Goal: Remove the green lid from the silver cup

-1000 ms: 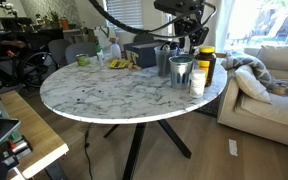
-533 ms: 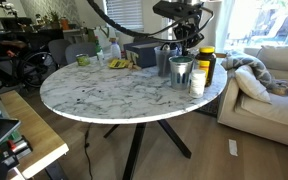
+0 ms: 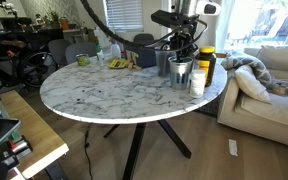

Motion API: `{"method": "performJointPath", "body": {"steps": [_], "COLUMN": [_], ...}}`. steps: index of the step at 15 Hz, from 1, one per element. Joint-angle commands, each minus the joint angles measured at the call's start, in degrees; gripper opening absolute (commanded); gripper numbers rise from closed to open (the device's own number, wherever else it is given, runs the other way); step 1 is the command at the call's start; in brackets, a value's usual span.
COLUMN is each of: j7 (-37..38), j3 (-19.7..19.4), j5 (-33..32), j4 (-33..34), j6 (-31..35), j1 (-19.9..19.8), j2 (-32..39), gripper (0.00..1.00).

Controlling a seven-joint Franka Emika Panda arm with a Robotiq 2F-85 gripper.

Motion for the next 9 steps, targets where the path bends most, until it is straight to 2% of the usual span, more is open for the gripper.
{"method": "performJointPath", "body": {"steps": [1,9], "j7": [1.30,-2.91], "j3": [-0.16,1.46], "j5": [-0.04,5.73], "j4": [1.54,-1.26], "j6": [-1.56,-1.35], "j1": [-0.06,-2.57], "j2": [1.29,-5.49], "gripper": [0.00,0.00]}}
